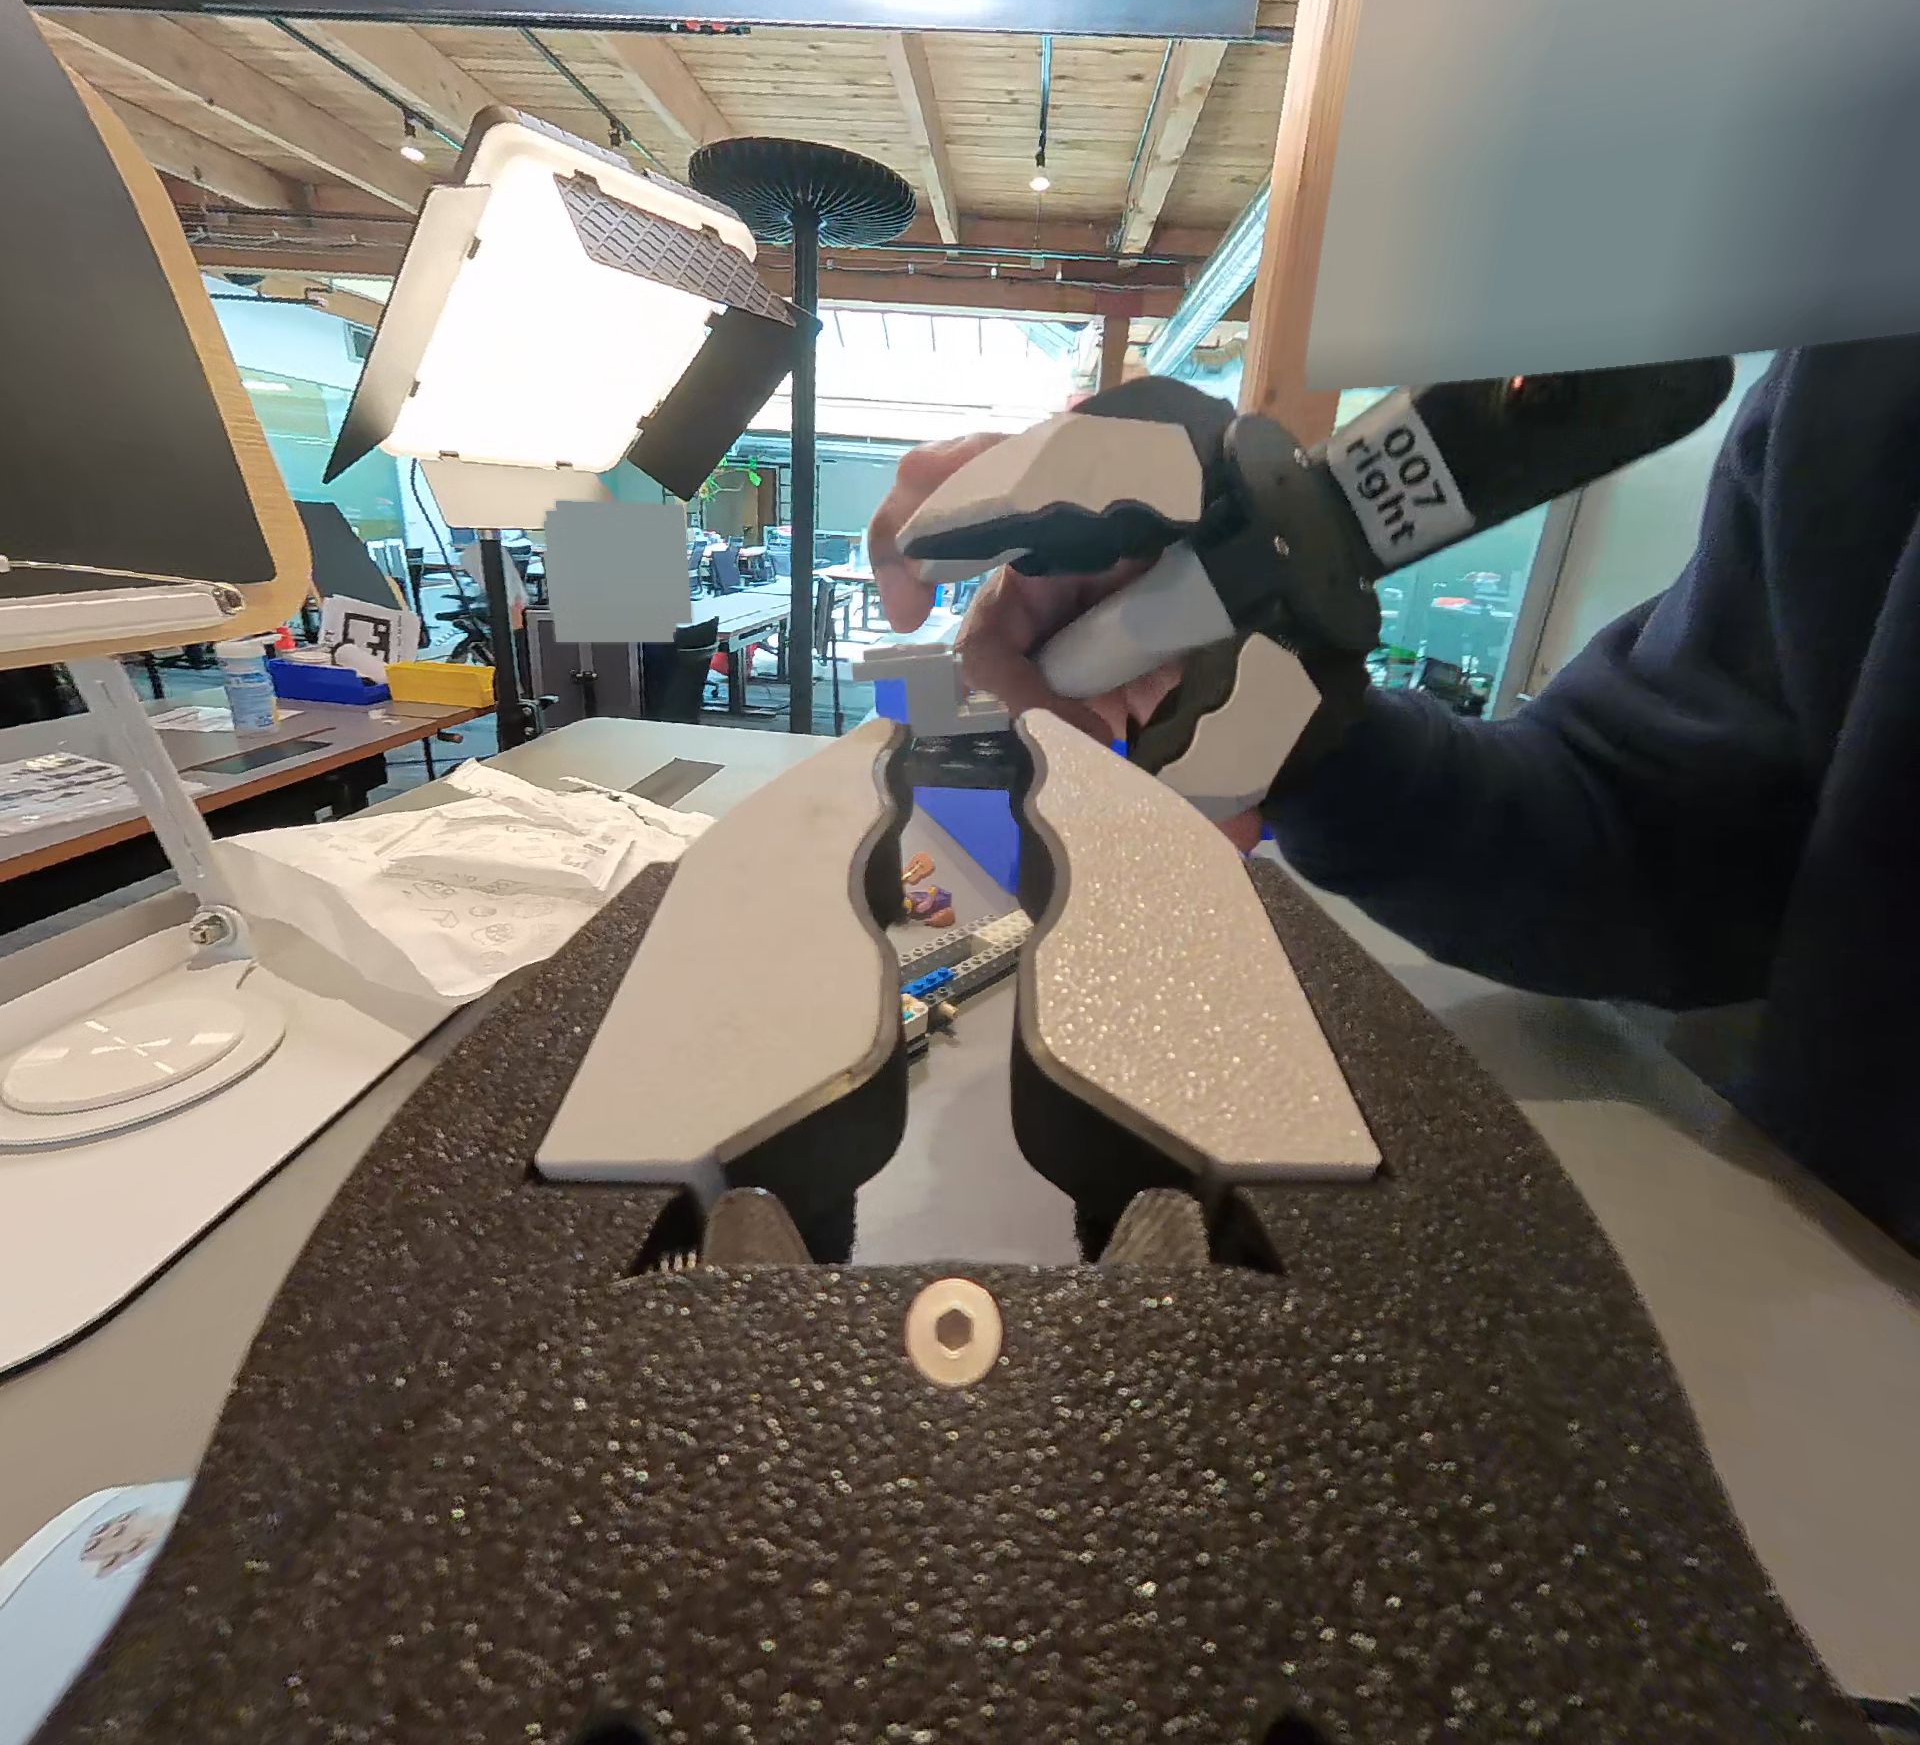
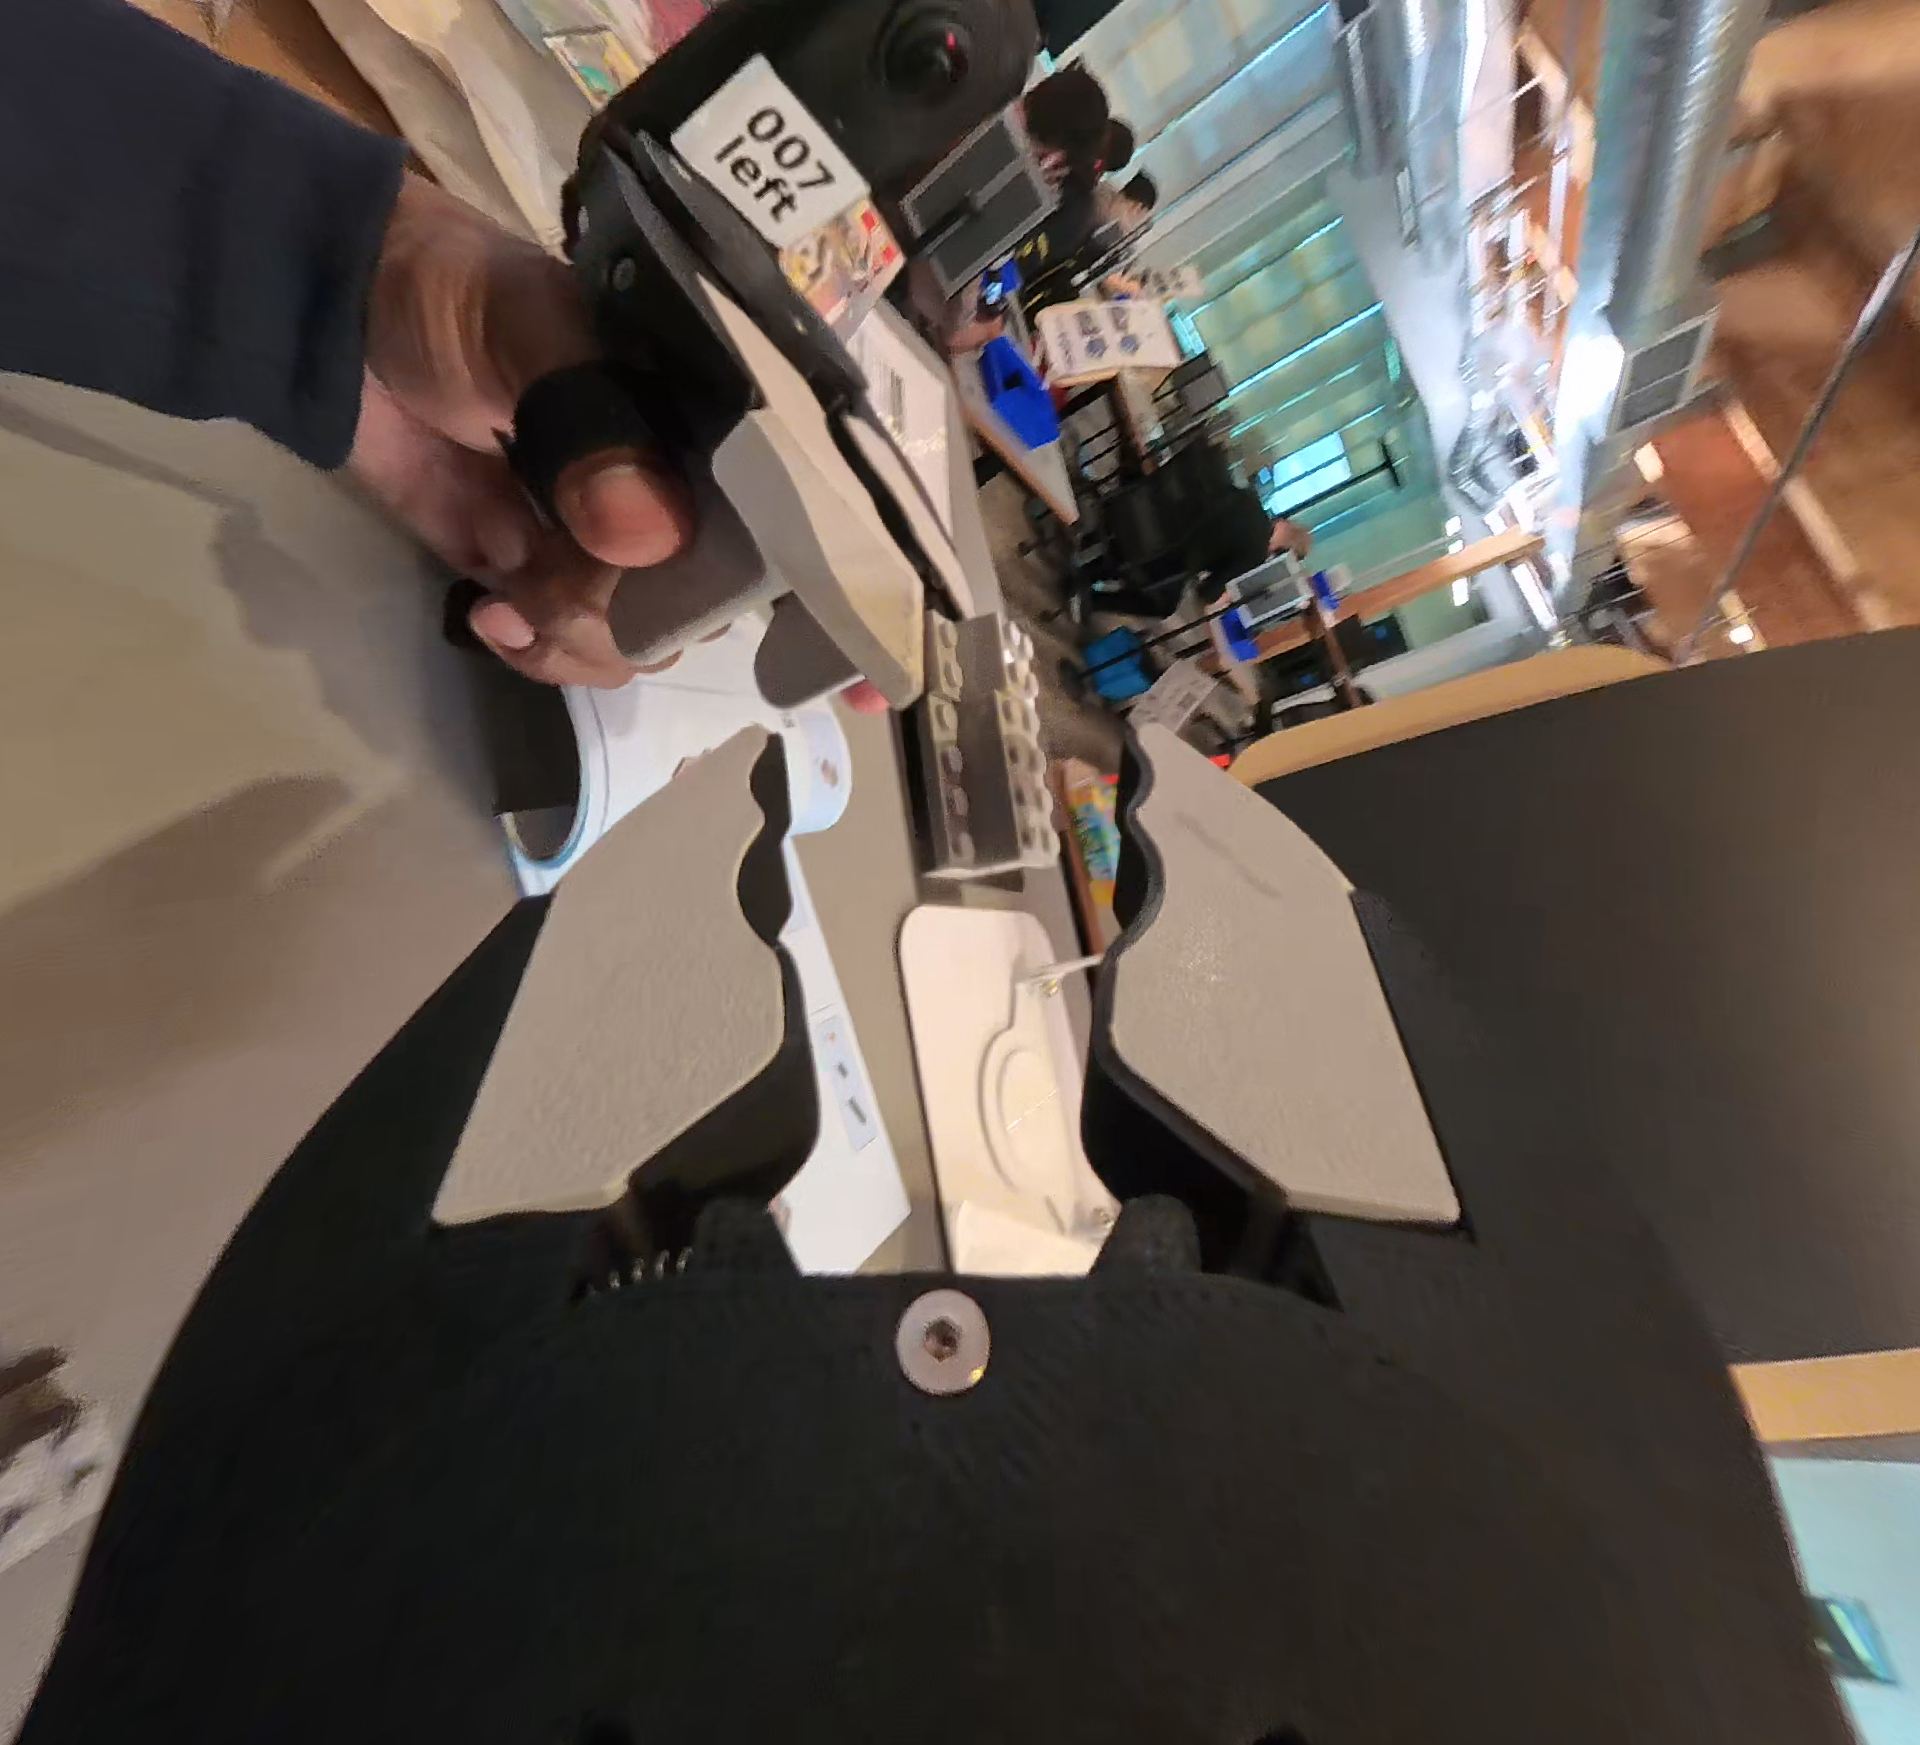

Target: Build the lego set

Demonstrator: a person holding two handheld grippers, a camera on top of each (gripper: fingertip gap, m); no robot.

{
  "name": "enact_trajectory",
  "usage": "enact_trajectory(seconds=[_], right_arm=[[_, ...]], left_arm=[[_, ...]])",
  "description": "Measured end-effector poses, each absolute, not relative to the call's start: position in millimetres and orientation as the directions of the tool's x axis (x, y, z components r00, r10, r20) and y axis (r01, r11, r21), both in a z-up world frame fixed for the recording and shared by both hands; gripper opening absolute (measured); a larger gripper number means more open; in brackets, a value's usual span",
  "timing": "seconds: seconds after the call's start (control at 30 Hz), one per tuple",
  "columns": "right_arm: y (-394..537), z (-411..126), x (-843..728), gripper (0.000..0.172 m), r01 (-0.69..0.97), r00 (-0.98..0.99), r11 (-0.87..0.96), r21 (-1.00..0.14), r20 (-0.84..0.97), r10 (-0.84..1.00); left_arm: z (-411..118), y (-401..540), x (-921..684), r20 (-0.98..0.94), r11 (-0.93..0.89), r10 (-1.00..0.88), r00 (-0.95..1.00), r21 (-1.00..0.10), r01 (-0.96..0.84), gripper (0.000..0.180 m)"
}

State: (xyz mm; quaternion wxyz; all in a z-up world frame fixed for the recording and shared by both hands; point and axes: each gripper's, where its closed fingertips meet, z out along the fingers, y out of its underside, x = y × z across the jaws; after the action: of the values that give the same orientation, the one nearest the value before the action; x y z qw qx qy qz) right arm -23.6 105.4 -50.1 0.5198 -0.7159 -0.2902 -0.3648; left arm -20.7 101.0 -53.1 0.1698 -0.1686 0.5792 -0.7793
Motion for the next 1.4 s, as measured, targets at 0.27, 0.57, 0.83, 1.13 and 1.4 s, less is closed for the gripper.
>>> enact_trajectory(seconds=[0.27, 0.57, 0.83, 1.13, 1.4], right_arm=[[112.4, -46.8, -24.6, 0.065, 0.857, 0.477, -0.241, -0.456, 0.879, 0.030], [119.3, -47.7, -35.3, 0.046, 0.898, 0.423, -0.164, -0.408, 0.904, 0.068], [121.5, -50.7, -33.2, 0.024, 0.913, 0.387, -0.167, -0.373, 0.920, 0.061], [120.9, -55.8, -28.9, 0.023, 0.894, 0.426, -0.198, -0.403, 0.901, 0.088], [120.3, -60.6, -24.4, 0.020, 0.888, 0.435, -0.216, -0.407, 0.894, 0.105]], left_arm=[[-46.5, 99.0, -30.6, 0.117, -0.358, -0.358, -0.926, -0.934, 0.020, 0.017], [-47.5, 94.1, -37.6, 0.176, -0.392, -0.255, -0.951, -0.918, -0.065, 0.017], [-51.2, 90.9, -36.0, 0.240, -0.399, -0.207, -0.949, -0.906, -0.142, 0.017], [-56.2, 89.5, -32.4, 0.260, -0.375, -0.219, -0.941, -0.912, -0.165, 0.017], [-59.8, 88.2, -27.8, 0.283, -0.373, -0.227, -0.932, -0.909, -0.186, 0.017]])
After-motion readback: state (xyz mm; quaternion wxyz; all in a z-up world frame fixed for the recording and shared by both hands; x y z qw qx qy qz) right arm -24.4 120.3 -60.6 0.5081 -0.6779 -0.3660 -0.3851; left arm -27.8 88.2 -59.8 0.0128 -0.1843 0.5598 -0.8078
